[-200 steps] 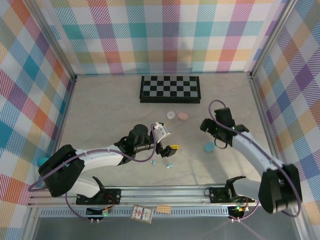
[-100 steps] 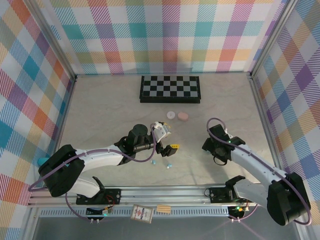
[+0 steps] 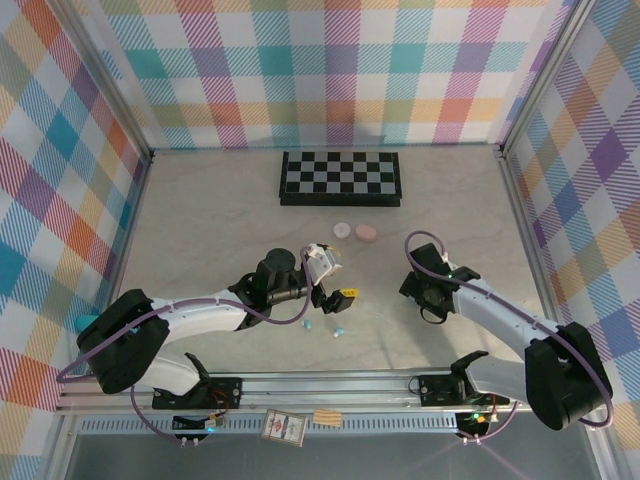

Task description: Insert wireless bluetooth earbuds into charging case

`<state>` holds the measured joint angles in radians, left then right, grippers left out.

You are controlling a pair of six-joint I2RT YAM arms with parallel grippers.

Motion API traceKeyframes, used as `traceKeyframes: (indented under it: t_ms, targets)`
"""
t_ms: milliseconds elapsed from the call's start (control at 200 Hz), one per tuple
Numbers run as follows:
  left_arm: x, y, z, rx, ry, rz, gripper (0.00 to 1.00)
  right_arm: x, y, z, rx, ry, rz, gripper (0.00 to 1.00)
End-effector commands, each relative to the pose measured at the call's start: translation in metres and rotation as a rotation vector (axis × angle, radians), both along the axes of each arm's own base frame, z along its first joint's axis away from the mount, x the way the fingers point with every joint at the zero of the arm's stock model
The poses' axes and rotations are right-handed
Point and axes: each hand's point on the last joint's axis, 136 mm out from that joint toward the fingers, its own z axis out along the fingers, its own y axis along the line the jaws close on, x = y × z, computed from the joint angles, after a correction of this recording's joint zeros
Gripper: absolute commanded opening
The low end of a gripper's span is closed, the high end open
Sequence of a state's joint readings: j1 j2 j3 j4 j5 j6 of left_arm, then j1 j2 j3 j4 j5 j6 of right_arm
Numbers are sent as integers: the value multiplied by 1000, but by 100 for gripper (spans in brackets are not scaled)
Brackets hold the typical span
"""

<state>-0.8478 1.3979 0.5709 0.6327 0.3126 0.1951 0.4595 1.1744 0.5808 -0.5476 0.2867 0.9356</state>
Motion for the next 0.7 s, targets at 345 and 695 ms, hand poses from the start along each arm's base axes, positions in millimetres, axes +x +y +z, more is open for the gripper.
traceKeyframes:
  t_ms: [345,695]
  targets:
    - [-6,-2,-2,-24,4,-13,100,29,23,3,63,-31,-10,76]
    - [-5,5,-2,-20,2,14,100,44,28,5,-8,-18,104,74]
